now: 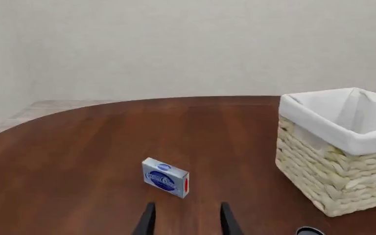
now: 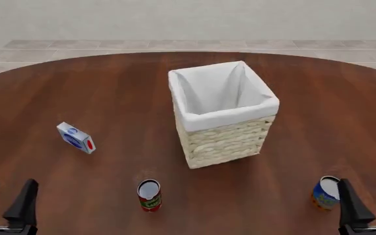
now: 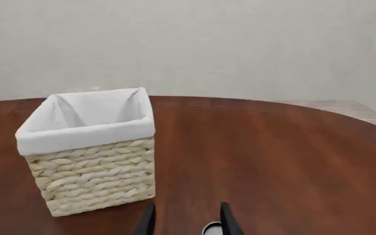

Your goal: Pick up the tomato sauce, and put it in the basket.

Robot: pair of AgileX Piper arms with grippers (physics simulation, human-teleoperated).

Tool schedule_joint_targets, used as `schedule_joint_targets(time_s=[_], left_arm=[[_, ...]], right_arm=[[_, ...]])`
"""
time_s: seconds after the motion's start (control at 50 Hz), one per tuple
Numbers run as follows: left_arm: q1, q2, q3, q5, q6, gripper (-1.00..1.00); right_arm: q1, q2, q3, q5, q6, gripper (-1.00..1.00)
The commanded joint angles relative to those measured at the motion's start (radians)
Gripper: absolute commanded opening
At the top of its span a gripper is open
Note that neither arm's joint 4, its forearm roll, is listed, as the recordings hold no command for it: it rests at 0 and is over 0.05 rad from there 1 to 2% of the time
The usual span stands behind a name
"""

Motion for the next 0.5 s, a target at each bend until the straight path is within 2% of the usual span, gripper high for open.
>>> schedule_joint_targets(time_s=[0.02,0.18,0.4,0.5], left_arm=[[0.0,0.0,0.0,0.0,0.0,1.0],[0.0,0.0,0.0,0.0,0.0,1.0],[0.0,0.0,0.0,0.0,0.0,1.0],[0.0,0.0,0.0,0.0,0.0,1.0]], right_arm=[[0.006,0.007,-0.003,-0.002,0.009,1.0],[0.023,-0.001,-0.004,0.006,0.006,1.0],[0.168,0.001,-0.004,0.002,-0.003,1.0],[0.206,0.005,-0.004,0.011,0.007,1.0]])
